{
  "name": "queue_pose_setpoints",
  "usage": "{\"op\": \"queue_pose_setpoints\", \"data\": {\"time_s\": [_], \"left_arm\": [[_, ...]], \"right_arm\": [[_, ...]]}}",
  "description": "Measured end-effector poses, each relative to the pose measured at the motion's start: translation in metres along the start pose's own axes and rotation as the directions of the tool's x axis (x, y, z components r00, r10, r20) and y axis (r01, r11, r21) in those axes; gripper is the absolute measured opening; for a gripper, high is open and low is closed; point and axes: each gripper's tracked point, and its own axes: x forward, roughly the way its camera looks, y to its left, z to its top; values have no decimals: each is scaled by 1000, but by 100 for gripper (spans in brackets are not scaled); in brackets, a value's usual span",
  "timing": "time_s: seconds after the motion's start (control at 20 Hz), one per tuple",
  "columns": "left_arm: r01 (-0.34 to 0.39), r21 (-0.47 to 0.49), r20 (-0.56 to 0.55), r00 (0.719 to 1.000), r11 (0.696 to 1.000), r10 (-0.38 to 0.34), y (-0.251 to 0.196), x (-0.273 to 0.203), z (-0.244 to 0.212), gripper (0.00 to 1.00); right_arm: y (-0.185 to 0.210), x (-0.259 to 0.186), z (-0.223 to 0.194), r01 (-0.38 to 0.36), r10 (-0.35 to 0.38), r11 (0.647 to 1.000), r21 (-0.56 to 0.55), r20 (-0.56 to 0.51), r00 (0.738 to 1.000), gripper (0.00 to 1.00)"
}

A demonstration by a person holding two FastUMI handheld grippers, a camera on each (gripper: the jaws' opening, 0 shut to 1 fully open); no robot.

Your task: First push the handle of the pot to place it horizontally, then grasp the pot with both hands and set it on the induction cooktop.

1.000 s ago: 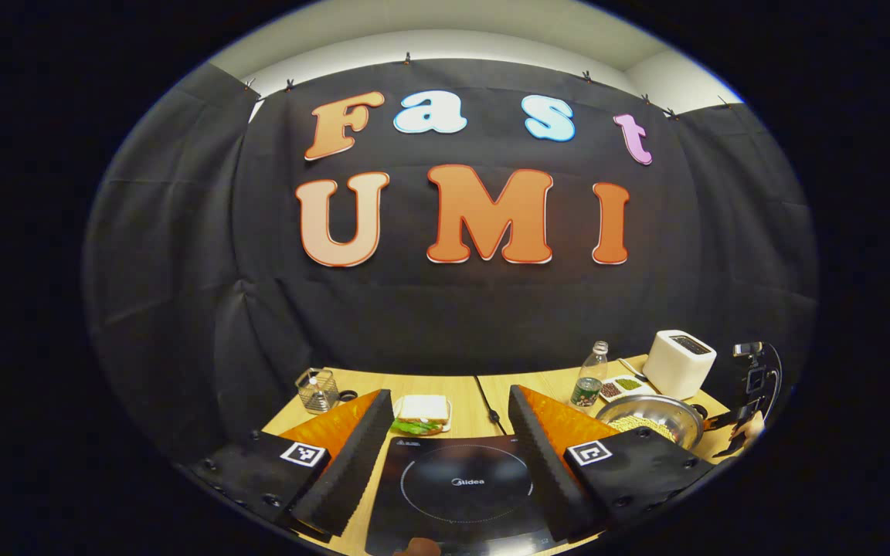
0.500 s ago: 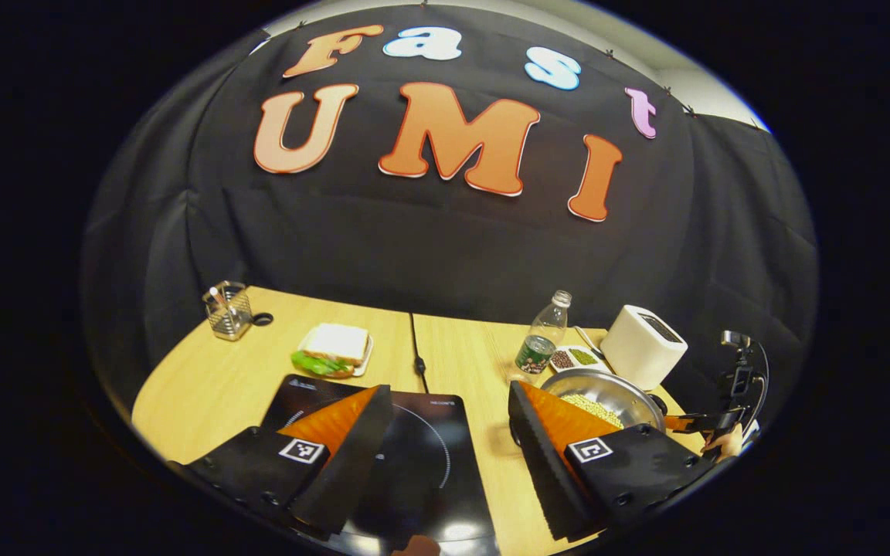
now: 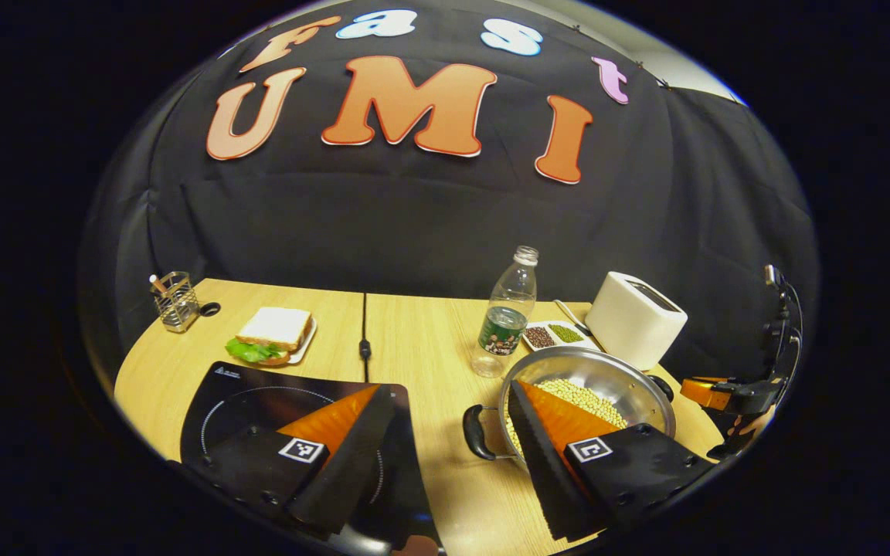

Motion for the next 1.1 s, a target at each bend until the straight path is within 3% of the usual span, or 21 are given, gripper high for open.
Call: {"op": "queue_pose_setpoints", "data": {"time_s": [0.15,0.35,0.5,0.7,0.9,1.1], "left_arm": [[33,26,-46,998,999,-32,-25,18,-22,99],[54,61,-128,991,997,-46,-40,45,-56,99],[54,58,-172,984,997,-44,-42,64,-76,99],[57,73,-202,978,996,-41,-41,82,-86,98],[36,54,-222,975,998,-23,-34,95,-94,98],[41,14,-243,969,999,-36,-34,100,-96,76]], "right_arm": [[9,11,2,-12,13,999,-50,13,1000,66],[19,29,-8,-43,42,999,-30,-31,999,91],[18,47,-18,-41,40,999,-10,-72,997,94],[27,58,-34,-83,90,995,52,-151,985,93],[33,65,-40,-103,116,991,86,-176,977,72],[32,62,-43,-105,128,988,116,-206,970,63]]}}
